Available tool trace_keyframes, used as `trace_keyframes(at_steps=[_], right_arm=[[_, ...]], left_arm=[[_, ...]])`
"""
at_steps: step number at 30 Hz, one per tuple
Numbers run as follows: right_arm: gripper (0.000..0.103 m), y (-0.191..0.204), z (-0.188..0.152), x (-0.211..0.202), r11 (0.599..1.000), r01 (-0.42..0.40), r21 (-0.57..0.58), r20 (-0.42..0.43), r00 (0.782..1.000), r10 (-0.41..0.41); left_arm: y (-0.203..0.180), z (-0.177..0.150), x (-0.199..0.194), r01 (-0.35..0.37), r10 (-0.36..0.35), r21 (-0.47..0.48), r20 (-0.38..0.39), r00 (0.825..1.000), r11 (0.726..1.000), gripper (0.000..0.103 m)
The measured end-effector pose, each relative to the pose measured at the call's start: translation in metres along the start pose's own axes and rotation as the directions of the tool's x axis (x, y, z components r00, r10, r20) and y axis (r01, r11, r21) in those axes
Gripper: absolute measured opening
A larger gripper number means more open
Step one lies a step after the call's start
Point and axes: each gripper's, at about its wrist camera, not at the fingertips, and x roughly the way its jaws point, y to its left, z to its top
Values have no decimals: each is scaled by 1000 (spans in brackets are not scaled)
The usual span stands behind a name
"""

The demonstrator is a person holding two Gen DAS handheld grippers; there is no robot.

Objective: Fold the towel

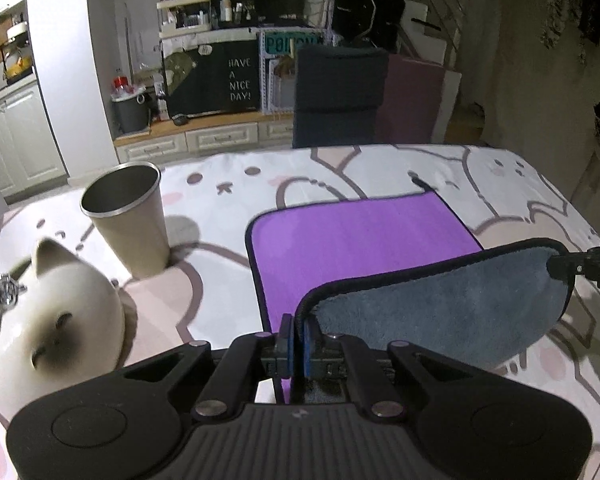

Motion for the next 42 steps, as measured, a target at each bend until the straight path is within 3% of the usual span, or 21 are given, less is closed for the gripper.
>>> trace_keyframes(at_steps=[12, 28, 42], right_arm=[[5, -6, 35, 27, 999, 36, -10, 33, 999, -36], [5, -16, 85, 86, 996, 88, -6, 38, 995, -87], [5, -23, 101, 117, 994, 110, 9, 17, 994, -110]], left_arm=[[6, 31, 31, -46, 45, 34, 31, 999, 998, 5], [14, 76, 102, -113, 112, 76, 19, 994, 991, 5], [20, 90, 132, -125, 125, 51, -6, 992, 991, 6]])
